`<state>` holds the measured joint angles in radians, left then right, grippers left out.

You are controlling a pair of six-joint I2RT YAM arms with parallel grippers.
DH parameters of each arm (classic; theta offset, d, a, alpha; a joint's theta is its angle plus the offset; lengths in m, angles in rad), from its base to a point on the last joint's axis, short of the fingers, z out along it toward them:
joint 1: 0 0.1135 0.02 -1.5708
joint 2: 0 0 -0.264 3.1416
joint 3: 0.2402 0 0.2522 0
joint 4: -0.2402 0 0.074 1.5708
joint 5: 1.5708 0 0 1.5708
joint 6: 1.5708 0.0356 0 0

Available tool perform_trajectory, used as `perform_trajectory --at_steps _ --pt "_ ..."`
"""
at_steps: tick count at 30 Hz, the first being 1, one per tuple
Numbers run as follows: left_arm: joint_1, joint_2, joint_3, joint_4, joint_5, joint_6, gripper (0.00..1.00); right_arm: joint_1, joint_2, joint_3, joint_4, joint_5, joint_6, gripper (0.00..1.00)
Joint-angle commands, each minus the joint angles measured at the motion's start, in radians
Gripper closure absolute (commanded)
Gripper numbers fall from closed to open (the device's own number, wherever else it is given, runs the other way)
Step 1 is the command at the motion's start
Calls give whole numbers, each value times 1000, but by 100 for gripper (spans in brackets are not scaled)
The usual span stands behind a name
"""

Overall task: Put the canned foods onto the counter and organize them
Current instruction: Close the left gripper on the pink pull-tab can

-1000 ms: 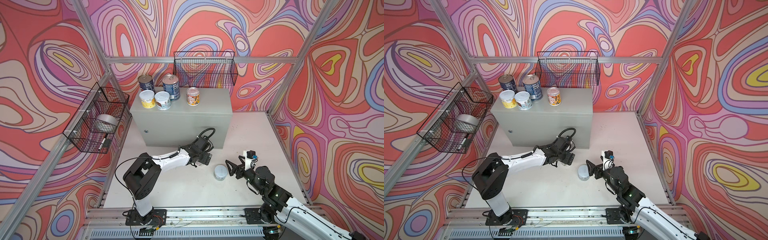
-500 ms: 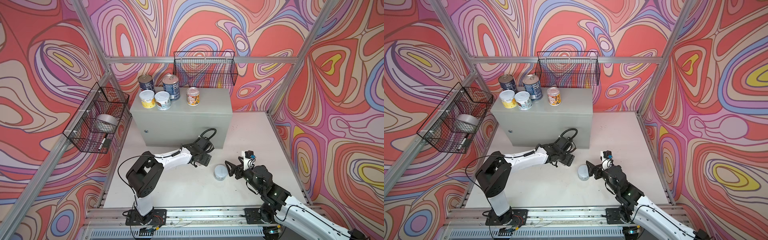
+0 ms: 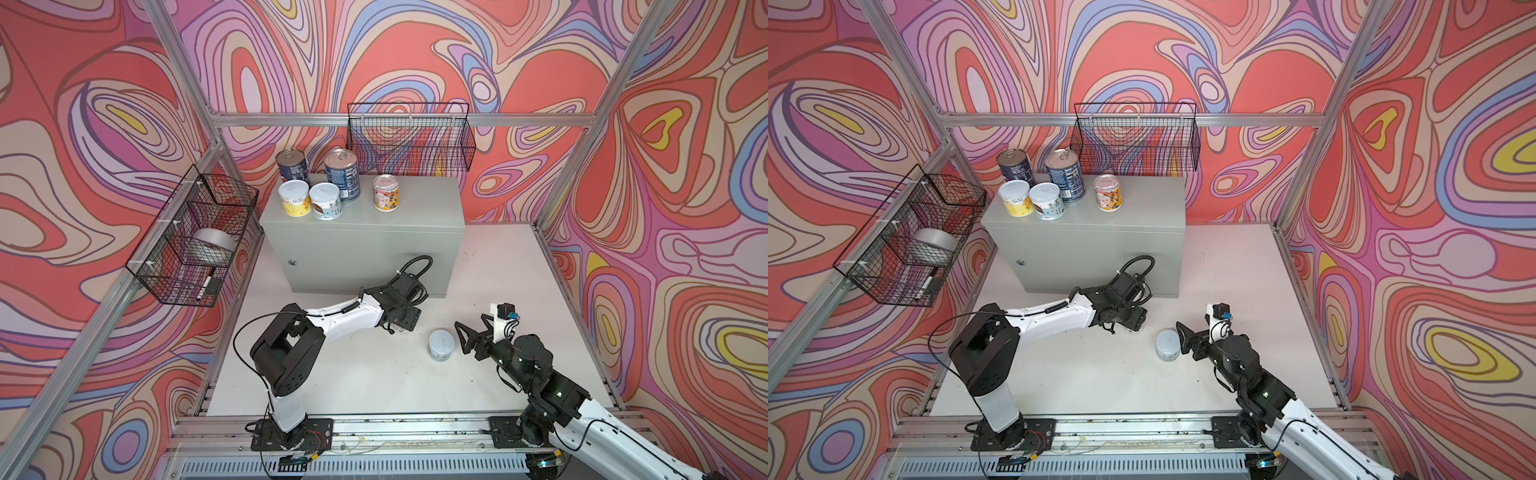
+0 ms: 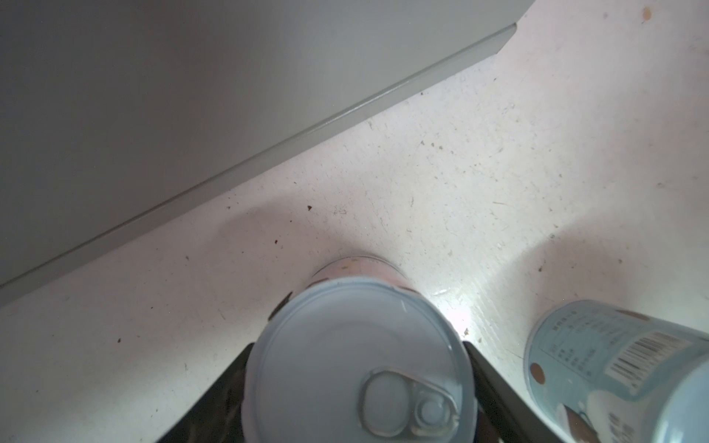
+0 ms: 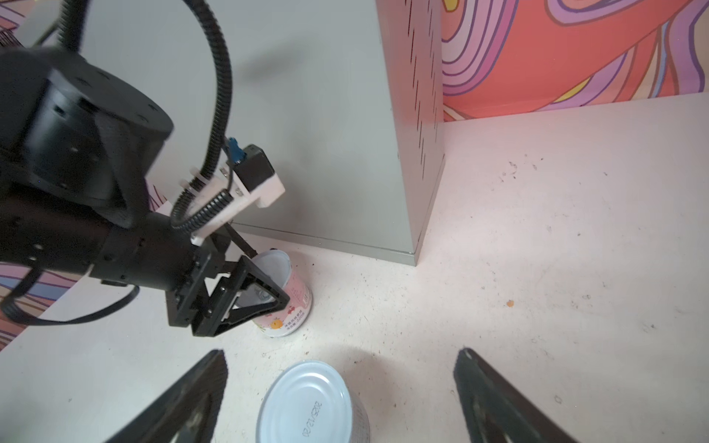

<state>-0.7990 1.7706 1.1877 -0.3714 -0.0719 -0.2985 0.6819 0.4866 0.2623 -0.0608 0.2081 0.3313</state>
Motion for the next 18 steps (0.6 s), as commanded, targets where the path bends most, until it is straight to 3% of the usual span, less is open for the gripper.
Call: perform_trajectory --at_steps 1,5,10,18 --pt "-3 -95 15 28 19 -31 52 -2 83 4 34 -53 -4 5" --pt "-4 -149 38 -29 29 -52 52 -2 174 8 141 -108 3 6" --pt "-3 -291 -42 8 12 -91 53 -1 248 30 254 -143 4 6" --pt "5 -436 -21 -75 -2 -131 51 -1 326 57 425 -341 -65 5"
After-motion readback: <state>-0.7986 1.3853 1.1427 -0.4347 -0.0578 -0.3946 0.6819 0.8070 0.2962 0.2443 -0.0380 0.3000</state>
